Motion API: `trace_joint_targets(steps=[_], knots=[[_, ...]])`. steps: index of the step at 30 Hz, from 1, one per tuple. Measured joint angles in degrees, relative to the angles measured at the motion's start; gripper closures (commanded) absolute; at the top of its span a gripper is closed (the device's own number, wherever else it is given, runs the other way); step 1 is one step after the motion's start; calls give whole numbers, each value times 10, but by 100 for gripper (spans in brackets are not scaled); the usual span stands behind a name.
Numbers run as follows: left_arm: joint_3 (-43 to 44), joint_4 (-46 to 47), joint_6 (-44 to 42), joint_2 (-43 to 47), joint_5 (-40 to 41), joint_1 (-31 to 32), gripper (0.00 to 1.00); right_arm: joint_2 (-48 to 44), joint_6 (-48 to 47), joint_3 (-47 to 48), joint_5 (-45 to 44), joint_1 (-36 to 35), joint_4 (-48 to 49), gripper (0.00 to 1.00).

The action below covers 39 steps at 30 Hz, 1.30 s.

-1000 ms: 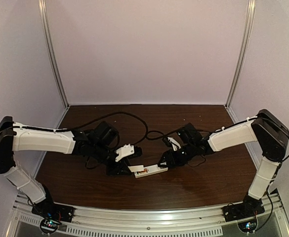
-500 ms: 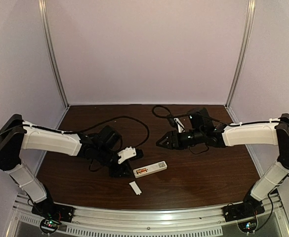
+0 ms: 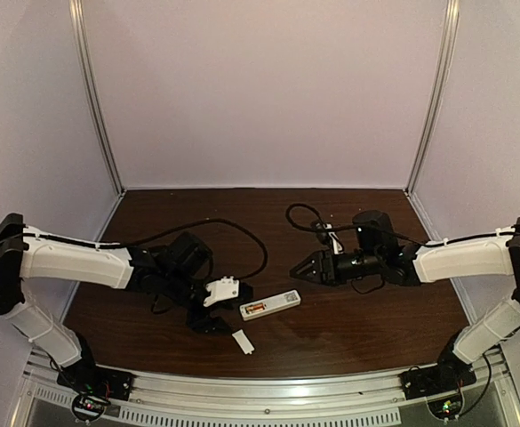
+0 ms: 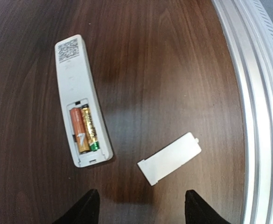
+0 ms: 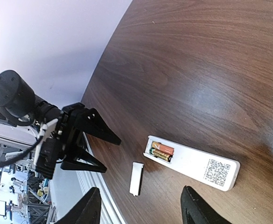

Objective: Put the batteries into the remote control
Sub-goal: Adjust the battery cover at the center of the board.

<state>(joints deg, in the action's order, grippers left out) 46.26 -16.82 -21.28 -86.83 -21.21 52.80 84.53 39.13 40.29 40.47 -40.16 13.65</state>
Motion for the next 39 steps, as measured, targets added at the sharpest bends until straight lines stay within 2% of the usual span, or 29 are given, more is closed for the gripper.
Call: trace_joint_targets(steps=[5,7,14,20,26,39], knots=[[2,-12,-31,3,11,26,32,-27,-30,9,-20,-17,-26,37],[-2,-6,-23,23,21,23,28,-33,-54,24,-56,-55,-64,36],[-61,95,80,225,84,-65,21,-18,-99,70,-175,-187,-141,38],[-75,143,186,308,148,-149,17,101,-123,178,-264,-258,-214,40],[-74,134,246,304,202,-162,16,179,-129,258,-319,-306,-277,40],[-76,138,273,323,214,-162,12,290,-122,357,-387,-354,-366,41]])
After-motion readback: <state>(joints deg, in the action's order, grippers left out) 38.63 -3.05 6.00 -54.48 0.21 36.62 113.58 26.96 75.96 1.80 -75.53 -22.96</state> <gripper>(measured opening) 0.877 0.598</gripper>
